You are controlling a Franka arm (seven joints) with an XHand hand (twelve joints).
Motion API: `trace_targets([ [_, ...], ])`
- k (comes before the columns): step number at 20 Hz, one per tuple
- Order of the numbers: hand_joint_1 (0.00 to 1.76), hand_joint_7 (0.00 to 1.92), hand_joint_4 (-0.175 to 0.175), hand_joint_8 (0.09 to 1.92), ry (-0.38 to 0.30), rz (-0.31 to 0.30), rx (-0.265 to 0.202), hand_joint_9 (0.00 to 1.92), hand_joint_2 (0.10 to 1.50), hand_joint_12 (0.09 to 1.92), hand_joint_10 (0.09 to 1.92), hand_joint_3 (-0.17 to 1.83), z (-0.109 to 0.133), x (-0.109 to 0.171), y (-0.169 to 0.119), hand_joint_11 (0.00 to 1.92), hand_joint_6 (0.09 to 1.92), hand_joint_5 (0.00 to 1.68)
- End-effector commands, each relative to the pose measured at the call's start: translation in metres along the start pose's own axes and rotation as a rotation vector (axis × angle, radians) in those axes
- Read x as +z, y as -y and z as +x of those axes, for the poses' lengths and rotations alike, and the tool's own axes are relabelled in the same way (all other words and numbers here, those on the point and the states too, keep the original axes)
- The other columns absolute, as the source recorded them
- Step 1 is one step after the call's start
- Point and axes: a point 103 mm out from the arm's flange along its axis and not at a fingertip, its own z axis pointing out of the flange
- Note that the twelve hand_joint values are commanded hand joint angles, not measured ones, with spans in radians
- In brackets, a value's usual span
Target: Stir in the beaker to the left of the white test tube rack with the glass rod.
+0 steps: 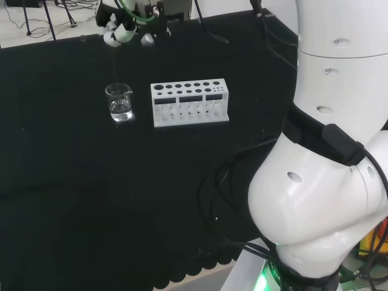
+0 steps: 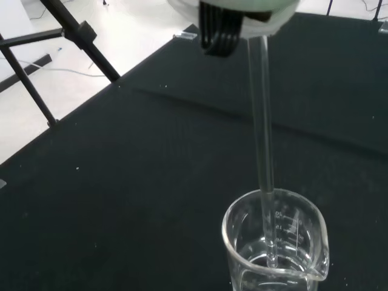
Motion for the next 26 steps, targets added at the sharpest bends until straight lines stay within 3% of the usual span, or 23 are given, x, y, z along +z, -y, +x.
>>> trace_targets([
  [1,1.29,1.09,-0.175,1.28,-0.009,0.008,-0.004,1.67,0.79,1.00,0.95,0.60,0.003,0.014,0.000,1.66,0.72,1.06],
  [14,1.29,1.09,-0.175,1.27,-0.015,0.023,-0.026,1.67,0.79,1.00,0.94,0.61,0.020,0.026,-0.012,1.66,0.72,1.07],
  [20,1.29,1.09,-0.175,1.27,-0.009,0.007,-0.005,1.67,0.79,1.00,0.94,0.61,-0.003,0.018,-0.017,1.67,0.72,1.07],
  [26,1.29,1.09,-0.175,1.27,-0.010,0.005,0.037,1.67,0.78,1.00,0.94,0.61,-0.024,0.013,-0.003,1.67,0.72,1.07],
])
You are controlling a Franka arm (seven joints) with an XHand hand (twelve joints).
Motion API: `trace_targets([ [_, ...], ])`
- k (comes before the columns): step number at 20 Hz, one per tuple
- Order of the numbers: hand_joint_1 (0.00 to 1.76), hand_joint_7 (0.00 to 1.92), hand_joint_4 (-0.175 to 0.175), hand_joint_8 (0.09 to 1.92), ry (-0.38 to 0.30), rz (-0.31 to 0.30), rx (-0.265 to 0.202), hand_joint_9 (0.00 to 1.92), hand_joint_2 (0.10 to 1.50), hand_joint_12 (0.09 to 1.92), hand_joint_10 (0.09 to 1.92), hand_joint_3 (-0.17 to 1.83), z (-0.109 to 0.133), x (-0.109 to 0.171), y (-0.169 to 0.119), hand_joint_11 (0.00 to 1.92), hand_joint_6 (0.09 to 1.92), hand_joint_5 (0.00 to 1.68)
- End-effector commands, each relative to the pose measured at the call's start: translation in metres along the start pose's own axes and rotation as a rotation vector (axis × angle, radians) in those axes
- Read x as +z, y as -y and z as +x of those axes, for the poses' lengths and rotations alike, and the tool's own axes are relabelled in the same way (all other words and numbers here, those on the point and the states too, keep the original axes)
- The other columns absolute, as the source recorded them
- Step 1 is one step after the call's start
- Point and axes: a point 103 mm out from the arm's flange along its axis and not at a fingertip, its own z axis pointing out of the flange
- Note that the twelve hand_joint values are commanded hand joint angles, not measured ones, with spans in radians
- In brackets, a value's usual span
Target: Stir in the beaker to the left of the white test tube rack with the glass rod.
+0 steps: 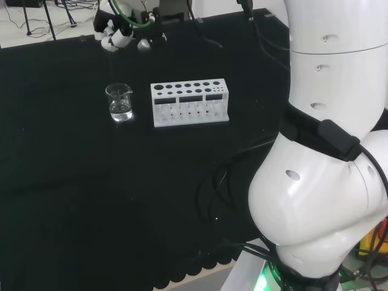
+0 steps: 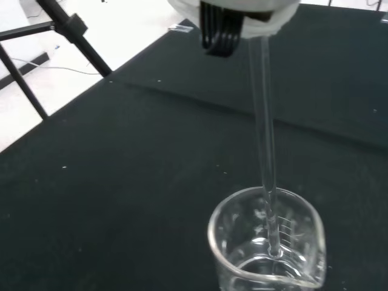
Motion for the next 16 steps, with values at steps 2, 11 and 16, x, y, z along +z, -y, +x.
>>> trace_targets([
  [2,1.29,1.09,-0.175,1.27,0.005,0.005,0.038,1.67,0.78,1.00,0.94,0.61,-0.014,-0.003,0.016,1.67,0.72,1.07],
  [11,1.29,1.09,-0.175,1.27,0.001,0.014,0.023,1.67,0.78,1.00,0.95,0.62,0.021,-0.002,0.027,1.67,0.72,1.07],
  [16,1.29,1.09,-0.175,1.27,-0.004,0.011,-0.004,1.67,0.78,1.00,0.95,0.62,0.034,0.000,0.016,1.67,0.72,1.07],
])
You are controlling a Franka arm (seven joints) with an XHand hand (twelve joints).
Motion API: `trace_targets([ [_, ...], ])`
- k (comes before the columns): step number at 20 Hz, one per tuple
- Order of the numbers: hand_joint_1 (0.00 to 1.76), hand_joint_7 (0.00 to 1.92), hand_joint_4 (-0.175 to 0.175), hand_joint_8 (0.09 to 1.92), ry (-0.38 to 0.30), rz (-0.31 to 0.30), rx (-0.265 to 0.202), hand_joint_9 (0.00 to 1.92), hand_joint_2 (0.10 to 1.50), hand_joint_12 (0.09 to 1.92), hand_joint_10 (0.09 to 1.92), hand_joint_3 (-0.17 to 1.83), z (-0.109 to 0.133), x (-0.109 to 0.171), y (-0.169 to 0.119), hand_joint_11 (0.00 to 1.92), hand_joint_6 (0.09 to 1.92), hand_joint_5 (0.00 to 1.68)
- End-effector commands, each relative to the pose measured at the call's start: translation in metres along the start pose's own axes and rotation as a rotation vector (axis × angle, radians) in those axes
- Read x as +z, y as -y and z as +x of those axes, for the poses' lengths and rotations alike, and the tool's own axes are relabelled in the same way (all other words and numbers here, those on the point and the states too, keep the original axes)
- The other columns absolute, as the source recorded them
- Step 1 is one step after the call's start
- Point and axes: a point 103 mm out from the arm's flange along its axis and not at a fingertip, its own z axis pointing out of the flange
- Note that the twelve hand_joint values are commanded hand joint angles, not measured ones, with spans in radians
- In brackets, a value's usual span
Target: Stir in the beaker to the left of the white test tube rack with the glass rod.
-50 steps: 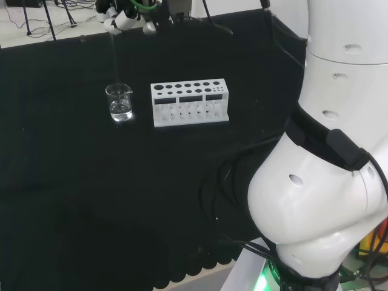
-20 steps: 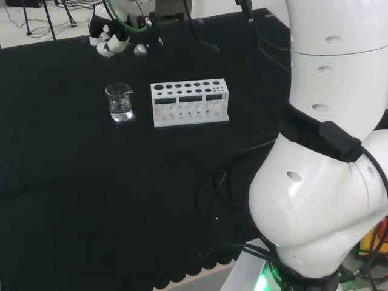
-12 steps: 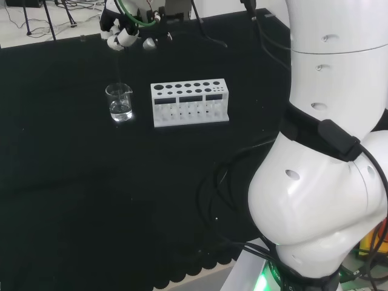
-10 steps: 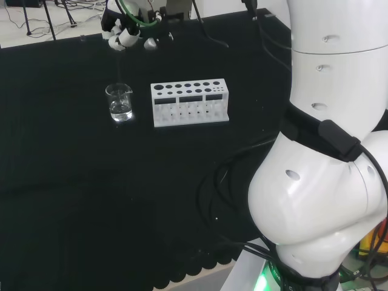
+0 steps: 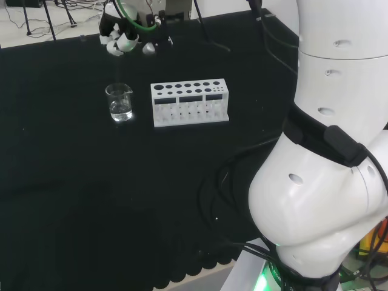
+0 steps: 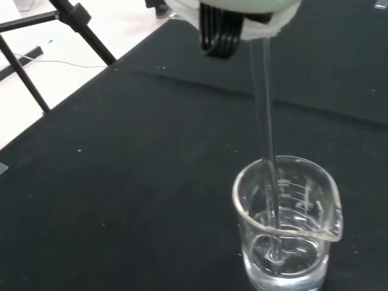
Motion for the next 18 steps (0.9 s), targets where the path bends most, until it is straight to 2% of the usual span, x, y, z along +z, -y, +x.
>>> trace_targets([
  [1,1.29,1.09,-0.175,1.27,-0.001,-0.007,-0.026,1.67,0.78,1.00,0.95,0.62,0.015,0.001,-0.012,1.67,0.72,1.07],
  [3,1.29,1.09,-0.175,1.27,-0.001,-0.010,-0.029,1.67,0.78,1.00,0.95,0.62,0.015,0.001,-0.017,1.67,0.72,1.07],
  [7,1.29,1.09,-0.175,1.27,-0.002,-0.009,-0.010,1.67,0.78,1.00,0.95,0.62,-0.007,0.002,-0.023,1.67,0.72,1.07],
  [13,1.29,1.09,-0.175,1.28,0.009,-0.016,0.033,1.67,0.78,1.00,0.95,0.62,-0.027,-0.006,-0.004,1.67,0.72,1.07],
  [18,1.29,1.09,-0.175,1.28,0.014,-0.023,0.049,1.67,0.78,1.00,0.95,0.62,-0.025,-0.011,0.011,1.67,0.72,1.07],
])
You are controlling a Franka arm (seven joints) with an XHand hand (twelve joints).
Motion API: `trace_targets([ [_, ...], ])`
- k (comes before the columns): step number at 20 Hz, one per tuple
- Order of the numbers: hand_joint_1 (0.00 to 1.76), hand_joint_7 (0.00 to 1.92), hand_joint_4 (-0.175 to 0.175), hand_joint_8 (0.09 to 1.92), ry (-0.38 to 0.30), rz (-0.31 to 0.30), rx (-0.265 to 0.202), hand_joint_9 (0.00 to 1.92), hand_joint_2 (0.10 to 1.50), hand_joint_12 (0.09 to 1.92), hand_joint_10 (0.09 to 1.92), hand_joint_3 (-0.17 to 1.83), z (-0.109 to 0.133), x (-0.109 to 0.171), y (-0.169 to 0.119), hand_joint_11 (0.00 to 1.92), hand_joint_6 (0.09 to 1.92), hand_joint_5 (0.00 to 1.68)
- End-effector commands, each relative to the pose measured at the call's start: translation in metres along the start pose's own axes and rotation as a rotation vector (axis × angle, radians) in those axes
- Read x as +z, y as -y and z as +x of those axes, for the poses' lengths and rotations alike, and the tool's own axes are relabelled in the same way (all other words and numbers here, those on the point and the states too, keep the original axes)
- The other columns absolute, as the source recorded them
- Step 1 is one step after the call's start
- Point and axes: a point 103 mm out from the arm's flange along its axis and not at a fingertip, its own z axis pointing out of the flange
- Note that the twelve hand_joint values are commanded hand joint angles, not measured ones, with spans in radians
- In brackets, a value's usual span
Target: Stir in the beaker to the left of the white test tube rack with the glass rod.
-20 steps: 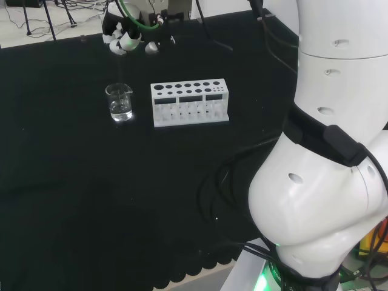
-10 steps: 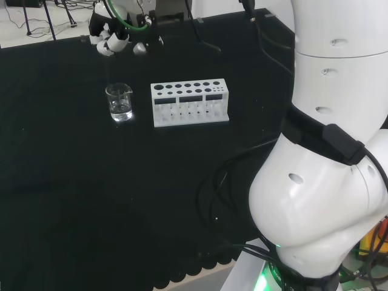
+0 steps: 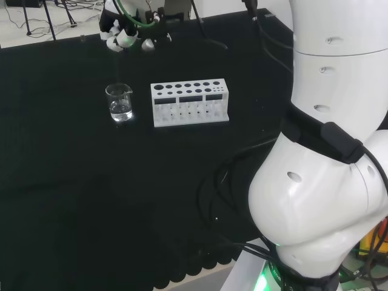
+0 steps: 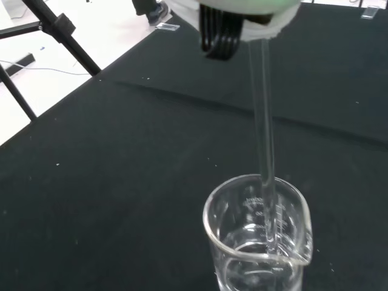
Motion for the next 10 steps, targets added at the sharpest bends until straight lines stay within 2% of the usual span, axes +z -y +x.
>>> trace_targets([
  [1,1.29,1.09,-0.175,1.28,0.007,-0.008,0.028,1.67,0.78,1.00,0.95,0.62,-0.002,-0.008,0.023,1.67,0.72,1.07],
  [5,1.29,1.09,-0.175,1.28,0.001,0.000,0.005,1.67,0.78,1.00,0.95,0.62,0.020,-0.003,0.024,1.67,0.72,1.07],
  [7,1.29,1.09,-0.175,1.28,-0.003,0.008,-0.024,1.67,0.78,1.00,0.95,0.62,0.032,0.000,0.018,1.67,0.72,1.07],
  [10,1.29,1.09,-0.175,1.28,0.001,0.012,-0.041,1.67,0.78,1.00,0.95,0.62,0.040,0.002,0.013,1.67,0.72,1.07],
])
